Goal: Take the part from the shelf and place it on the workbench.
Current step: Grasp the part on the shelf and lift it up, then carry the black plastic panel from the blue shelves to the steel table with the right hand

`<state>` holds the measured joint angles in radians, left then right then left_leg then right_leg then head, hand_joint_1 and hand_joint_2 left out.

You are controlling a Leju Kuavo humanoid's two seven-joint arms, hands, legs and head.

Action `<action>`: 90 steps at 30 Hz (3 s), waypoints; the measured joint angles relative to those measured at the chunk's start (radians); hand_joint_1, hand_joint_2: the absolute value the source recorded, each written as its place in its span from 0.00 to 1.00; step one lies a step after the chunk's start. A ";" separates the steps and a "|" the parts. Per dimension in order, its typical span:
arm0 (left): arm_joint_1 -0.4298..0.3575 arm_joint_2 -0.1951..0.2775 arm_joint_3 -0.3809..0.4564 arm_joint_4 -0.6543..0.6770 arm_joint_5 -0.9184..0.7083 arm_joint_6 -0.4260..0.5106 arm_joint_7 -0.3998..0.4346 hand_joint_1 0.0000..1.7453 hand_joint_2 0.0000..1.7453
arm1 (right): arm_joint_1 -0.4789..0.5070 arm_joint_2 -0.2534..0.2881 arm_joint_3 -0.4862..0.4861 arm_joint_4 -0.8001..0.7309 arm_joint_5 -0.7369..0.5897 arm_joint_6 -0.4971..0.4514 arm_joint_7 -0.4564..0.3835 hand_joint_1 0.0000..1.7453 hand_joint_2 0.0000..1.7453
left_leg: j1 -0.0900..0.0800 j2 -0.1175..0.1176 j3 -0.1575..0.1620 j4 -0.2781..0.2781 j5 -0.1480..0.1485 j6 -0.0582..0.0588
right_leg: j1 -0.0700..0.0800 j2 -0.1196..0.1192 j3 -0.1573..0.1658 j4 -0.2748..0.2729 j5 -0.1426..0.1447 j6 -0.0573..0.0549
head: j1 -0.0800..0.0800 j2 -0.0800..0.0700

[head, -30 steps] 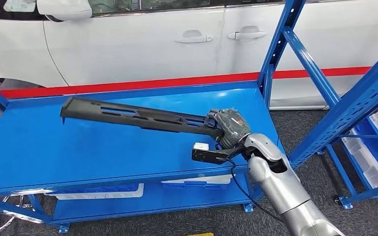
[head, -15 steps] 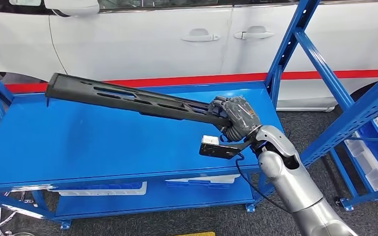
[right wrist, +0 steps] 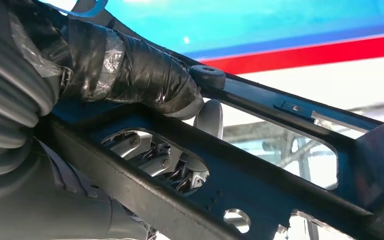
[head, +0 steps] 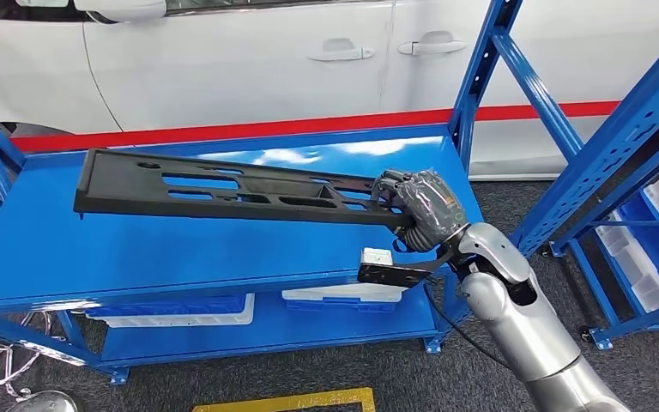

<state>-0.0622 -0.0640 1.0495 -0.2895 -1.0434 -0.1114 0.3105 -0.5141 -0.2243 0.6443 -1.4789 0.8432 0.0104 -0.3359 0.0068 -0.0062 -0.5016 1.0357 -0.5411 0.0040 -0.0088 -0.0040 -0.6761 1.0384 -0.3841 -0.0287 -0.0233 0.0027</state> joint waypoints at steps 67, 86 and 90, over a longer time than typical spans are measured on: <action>0.005 0.039 0.059 -0.019 -0.110 -0.058 -0.021 0.00 1.00 | -0.022 -0.021 0.062 -0.146 -0.080 0.061 0.111 1.00 1.00 | -0.003 0.014 0.021 -0.057 0.039 0.025 | 0.004 -0.004 -0.016 0.015 -0.005 0.024 | 0.003 0.000; 0.010 0.032 0.079 -0.025 -0.139 -0.083 -0.021 0.00 1.00 | -0.006 -0.039 0.029 -0.154 -0.073 0.064 0.125 1.00 1.00 | 0.005 0.015 -0.216 0.217 -0.039 -0.025 | -0.004 -0.003 0.079 -0.007 -0.061 -0.013 | 0.003 0.000; 0.010 0.032 0.080 -0.026 -0.146 -0.084 -0.023 0.00 1.00 | -0.001 -0.039 0.026 -0.154 -0.070 0.064 0.128 1.00 1.00 | 0.007 0.014 -0.126 0.195 0.031 -0.028 | -0.005 -0.003 0.021 0.001 -0.021 -0.004 | 0.003 0.000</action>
<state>-0.0527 -0.0324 1.1292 -0.3153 -1.1894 -0.1949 0.2875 -0.5148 -0.2632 0.6704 -1.6333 0.7735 0.0744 -0.2078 0.0137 0.0080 -0.6275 1.2311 -0.5105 -0.0235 -0.0133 -0.0074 -0.6550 1.0393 -0.4054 -0.0325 -0.0199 0.0027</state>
